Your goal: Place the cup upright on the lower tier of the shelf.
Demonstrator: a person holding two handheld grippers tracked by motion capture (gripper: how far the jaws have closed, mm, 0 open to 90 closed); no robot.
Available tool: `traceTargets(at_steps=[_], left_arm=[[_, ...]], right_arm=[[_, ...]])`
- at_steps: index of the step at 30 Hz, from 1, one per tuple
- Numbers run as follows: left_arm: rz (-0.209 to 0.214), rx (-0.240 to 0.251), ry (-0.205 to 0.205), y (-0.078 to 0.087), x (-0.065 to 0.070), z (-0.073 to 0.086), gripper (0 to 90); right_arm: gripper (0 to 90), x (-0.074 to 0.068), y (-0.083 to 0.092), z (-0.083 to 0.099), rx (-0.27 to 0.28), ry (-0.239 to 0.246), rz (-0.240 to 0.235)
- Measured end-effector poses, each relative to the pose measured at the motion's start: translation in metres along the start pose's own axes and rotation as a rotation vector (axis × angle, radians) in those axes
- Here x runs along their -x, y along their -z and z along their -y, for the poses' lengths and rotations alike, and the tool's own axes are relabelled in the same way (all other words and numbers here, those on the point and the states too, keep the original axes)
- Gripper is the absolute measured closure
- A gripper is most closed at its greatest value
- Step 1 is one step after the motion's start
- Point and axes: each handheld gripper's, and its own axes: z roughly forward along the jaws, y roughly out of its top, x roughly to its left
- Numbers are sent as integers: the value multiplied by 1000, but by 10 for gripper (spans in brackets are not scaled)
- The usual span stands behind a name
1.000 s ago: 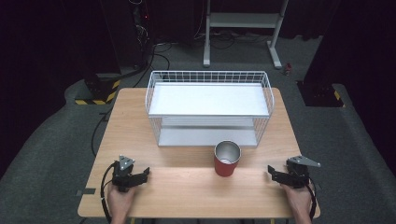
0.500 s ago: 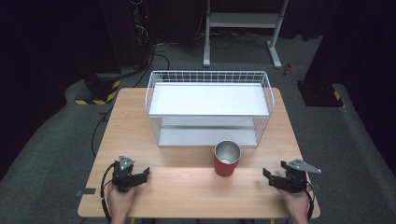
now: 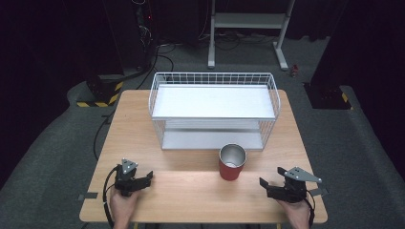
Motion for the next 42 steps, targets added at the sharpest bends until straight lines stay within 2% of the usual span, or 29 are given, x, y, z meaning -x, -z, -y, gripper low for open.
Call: traceTargets(at_steps=[3, 6, 7, 9, 11, 17, 32, 42], left_arm=[[0, 0, 0, 0, 0, 0, 188], [0, 0, 0, 0, 0, 0, 188], [0, 0, 0, 0, 0, 0, 188], [0, 0, 0, 0, 0, 0, 188], [0, 0, 0, 0, 0, 0, 188], [0, 0, 0, 0, 0, 0, 188], [0, 0, 0, 0, 0, 0, 188], [0, 0, 0, 0, 0, 0, 188]], right_arm=[[102, -6, -2, -2, 7, 3, -24], [90, -20, -13, -6, 12, 23, -77], [90, -20, -13, -6, 12, 23, -77], [89, -31, -23, -9, 4, 41, -109], [89, -37, -27, -11, 6, 49, -116], [89, -47, -37, -15, 9, 73, -132], [88, -62, -57, -21, 3, 105, -150], [87, -69, -71, -25, 0, 105, -155]])
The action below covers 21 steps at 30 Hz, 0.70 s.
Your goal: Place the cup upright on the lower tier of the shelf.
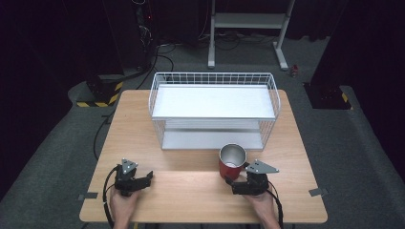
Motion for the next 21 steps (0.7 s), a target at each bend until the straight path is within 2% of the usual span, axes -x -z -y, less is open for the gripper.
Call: traceTargets(at_steps=[21], left_arm=[[0, 0, 0, 0, 0, 0, 188]], right_arm=[[89, -5, -23, -4, 26, -1, 42]])
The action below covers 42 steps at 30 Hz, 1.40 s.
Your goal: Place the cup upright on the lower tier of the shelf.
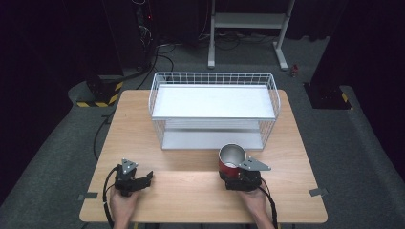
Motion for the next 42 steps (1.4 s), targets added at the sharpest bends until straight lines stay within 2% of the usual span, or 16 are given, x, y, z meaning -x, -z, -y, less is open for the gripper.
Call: traceTargets(at_steps=[22, 42], left_arm=[[0, 0, 0, 0, 0, 0, 188], [0, 0, 0, 0, 0, 0, 188]], right_arm=[[147, -5, -8, -4, 9, 29, 48], [153, -6, -9, -4, 15, 35, 51]])
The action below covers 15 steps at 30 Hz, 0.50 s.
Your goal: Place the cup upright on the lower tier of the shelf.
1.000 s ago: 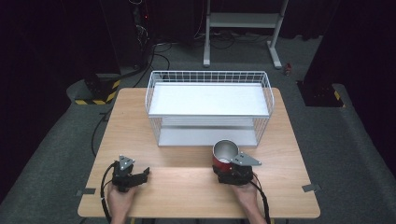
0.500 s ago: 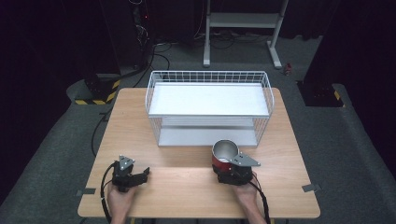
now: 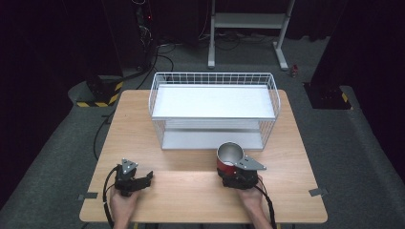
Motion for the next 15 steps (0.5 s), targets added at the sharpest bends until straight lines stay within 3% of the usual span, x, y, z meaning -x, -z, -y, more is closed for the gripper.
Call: traceTargets(at_steps=[15], left_arm=[[0, 0, 0, 0, 0, 0, 188]], right_arm=[[154, -1, 2, 1, 26, -5, 4]])
